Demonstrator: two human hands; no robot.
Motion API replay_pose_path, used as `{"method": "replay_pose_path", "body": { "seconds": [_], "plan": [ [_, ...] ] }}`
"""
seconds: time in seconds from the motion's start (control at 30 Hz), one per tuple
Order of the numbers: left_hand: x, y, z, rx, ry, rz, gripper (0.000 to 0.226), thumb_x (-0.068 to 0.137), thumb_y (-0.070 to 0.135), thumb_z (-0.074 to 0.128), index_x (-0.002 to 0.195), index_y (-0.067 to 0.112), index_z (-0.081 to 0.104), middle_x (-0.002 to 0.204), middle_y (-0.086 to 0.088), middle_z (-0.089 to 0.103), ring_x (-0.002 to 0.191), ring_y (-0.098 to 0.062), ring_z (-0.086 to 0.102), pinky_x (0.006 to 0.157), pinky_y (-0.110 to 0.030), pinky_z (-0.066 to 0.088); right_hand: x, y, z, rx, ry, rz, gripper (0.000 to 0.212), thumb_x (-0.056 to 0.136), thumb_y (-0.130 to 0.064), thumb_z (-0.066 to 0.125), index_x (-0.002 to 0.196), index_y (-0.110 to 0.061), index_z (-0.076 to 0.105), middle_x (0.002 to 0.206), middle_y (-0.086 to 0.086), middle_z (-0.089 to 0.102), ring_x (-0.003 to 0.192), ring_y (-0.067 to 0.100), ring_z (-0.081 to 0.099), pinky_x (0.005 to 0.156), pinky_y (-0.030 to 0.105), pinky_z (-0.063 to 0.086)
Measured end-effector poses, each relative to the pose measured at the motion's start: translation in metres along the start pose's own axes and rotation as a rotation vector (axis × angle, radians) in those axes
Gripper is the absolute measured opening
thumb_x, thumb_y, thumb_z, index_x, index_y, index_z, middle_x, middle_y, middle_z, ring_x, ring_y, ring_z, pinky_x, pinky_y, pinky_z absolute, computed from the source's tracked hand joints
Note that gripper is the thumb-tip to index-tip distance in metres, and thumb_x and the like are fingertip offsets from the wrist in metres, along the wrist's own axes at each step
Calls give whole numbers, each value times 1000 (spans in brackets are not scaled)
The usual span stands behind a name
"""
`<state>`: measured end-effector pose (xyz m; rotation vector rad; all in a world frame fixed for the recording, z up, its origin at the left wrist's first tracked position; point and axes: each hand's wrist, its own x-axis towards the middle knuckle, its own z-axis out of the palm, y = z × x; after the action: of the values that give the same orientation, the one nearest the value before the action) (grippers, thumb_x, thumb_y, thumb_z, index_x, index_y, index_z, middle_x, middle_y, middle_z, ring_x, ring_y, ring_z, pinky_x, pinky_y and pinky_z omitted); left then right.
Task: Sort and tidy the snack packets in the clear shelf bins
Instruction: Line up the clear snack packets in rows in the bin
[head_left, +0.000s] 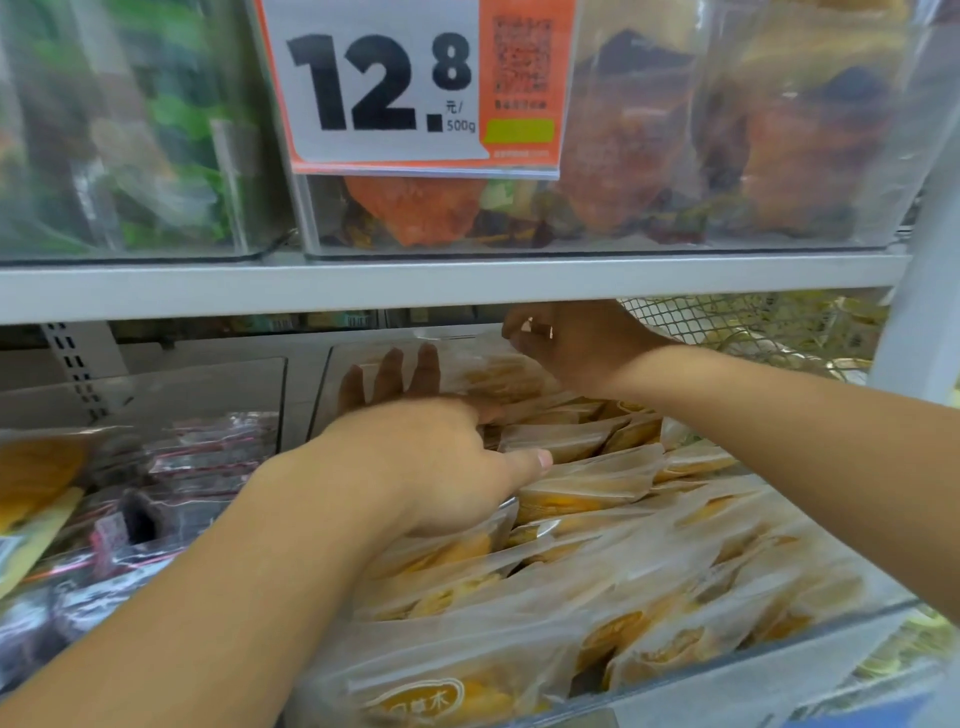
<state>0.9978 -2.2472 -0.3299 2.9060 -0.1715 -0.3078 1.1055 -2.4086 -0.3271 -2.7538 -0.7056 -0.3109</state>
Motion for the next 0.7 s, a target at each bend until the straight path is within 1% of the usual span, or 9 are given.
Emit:
{"method": "replay_pose_path", "body": {
  "seconds": [0.07, 0.13, 0.23, 0.33, 0.4, 0.47, 0.53, 0.6, 0.7],
  "plan": [
    [-1, 1, -1, 1, -4, 3, 76, 84, 86, 33, 150, 49, 34, 161, 13, 33, 146, -19, 32, 121, -44, 23, 1, 5, 3, -38, -24, -37, 21, 96, -40, 60, 114, -31, 67, 108, -10, 56, 97, 13, 53, 84, 27, 40],
    [-1, 1, -1, 16, -6, -3, 77, 84, 87, 31, 150, 48, 34, 159, 13, 35, 144, -18, 35, 119, -44, 27, 3, 5, 2, -63, -23, -81, 17, 92, -37, 67, 108, -33, 67, 105, -14, 56, 98, 12, 53, 89, 29, 44],
    [-3, 4, -2, 39, -11, -22, 78, 85, 86, 30, 150, 43, 38, 155, 11, 41, 137, -18, 42, 114, -40, 34, 10, 1, 4, 19, -27, -125, 17, 89, -29, 72, 103, -34, 62, 91, -15, 56, 89, 12, 56, 82, 29, 46],
    [-4, 7, -2, 50, -14, -37, 78, 86, 85, 29, 148, 39, 41, 153, 9, 44, 135, -18, 44, 111, -39, 36, 21, -1, 12, -31, -77, -150, 14, 90, -20, 71, 100, -29, 72, 104, -8, 66, 98, 16, 62, 84, 27, 47],
    [-4, 7, -3, 58, -13, -49, 80, 85, 86, 29, 147, 38, 42, 153, 8, 44, 134, -18, 44, 111, -38, 36, 21, 4, 10, -93, -89, -143, 20, 91, -10, 66, 100, -26, 74, 109, -3, 69, 99, 17, 63, 86, 28, 50],
    [-4, 6, -3, 64, -14, -53, 82, 84, 87, 28, 149, 39, 40, 154, 9, 42, 136, -18, 43, 113, -39, 35, 16, 10, 0, -130, -107, -128, 21, 93, -10, 62, 108, -23, 71, 111, -7, 64, 99, 15, 60, 90, 30, 50],
    [-4, 6, -2, 63, -8, -43, 82, 83, 88, 27, 152, 44, 34, 160, 11, 34, 144, -17, 35, 117, -40, 29, 11, 15, -12, -187, -121, -136, 21, 95, -11, 62, 112, -19, 69, 111, -7, 61, 98, 14, 57, 93, 28, 48],
    [-4, 6, -2, 68, -2, -46, 81, 84, 87, 27, 153, 46, 29, 164, 10, 25, 150, -18, 24, 119, -40, 21, 10, 19, -17, -243, -105, -148, 21, 94, -8, 62, 111, -17, 71, 115, -2, 65, 99, 18, 60, 95, 31, 51],
    [-3, 6, -1, 75, -3, -54, 80, 84, 87, 26, 153, 47, 28, 166, 8, 22, 152, -19, 19, 119, -40, 18, 10, 16, -12, -213, -142, -151, 21, 94, -9, 64, 112, -17, 72, 117, -1, 68, 102, 17, 63, 96, 33, 53]
  ]
}}
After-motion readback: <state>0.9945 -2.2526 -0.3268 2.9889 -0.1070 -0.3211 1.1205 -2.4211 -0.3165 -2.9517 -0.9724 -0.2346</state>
